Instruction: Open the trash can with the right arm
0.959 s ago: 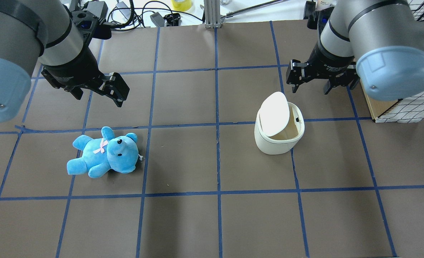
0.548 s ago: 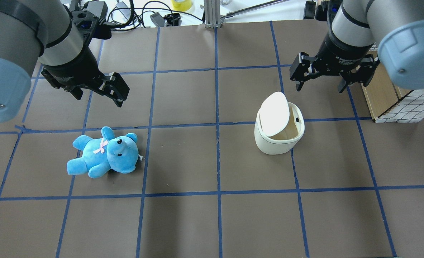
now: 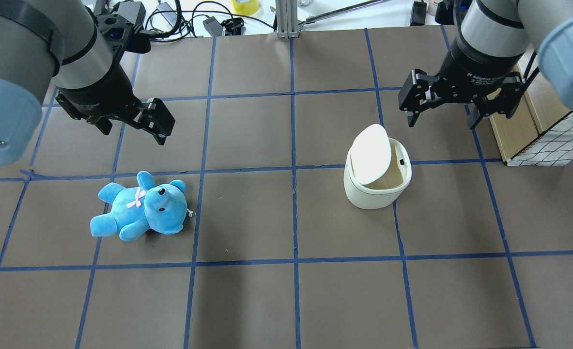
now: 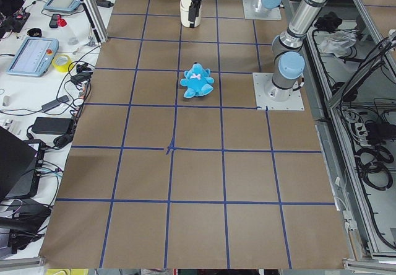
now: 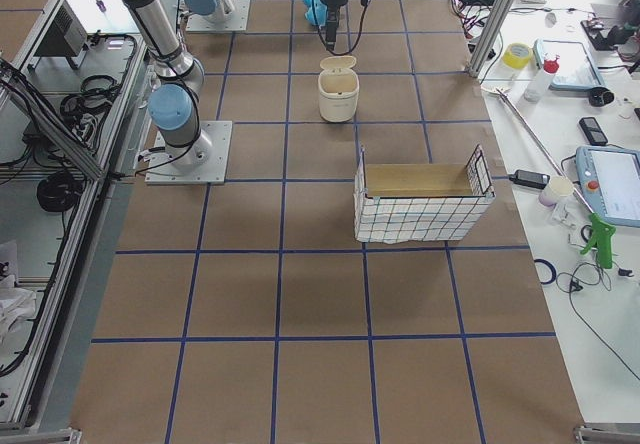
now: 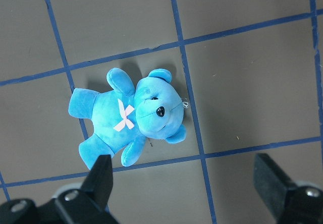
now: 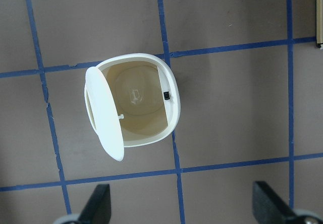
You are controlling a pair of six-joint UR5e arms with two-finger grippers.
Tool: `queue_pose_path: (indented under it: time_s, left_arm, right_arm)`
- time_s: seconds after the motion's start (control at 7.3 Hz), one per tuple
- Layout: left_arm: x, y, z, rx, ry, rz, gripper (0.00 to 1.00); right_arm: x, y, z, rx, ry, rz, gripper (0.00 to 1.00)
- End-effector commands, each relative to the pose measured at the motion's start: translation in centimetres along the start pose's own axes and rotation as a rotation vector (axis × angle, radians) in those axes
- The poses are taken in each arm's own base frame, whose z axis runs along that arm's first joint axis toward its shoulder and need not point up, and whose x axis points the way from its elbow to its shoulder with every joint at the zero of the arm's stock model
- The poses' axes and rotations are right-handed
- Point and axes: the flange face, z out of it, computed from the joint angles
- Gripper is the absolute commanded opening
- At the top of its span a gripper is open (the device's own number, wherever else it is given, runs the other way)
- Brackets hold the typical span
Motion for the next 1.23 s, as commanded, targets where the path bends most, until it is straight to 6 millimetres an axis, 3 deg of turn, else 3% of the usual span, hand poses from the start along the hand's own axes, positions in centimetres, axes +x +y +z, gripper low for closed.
queue_pose_path:
  time_s: [0.0,1.1]
  left_arm:
    - [0.00,0.00,0.00,0.000,0.000,0.000,1.00]
    - [0.00,0.00,0.00,0.000,0.000,0.000,1.00]
  right_arm:
    - [0.00,-0.11,0.21,-0.005,0.001,0.000,1.00]
    - [-0.04,0.22,0.37,-0.026,0.010,-0.001,1.00]
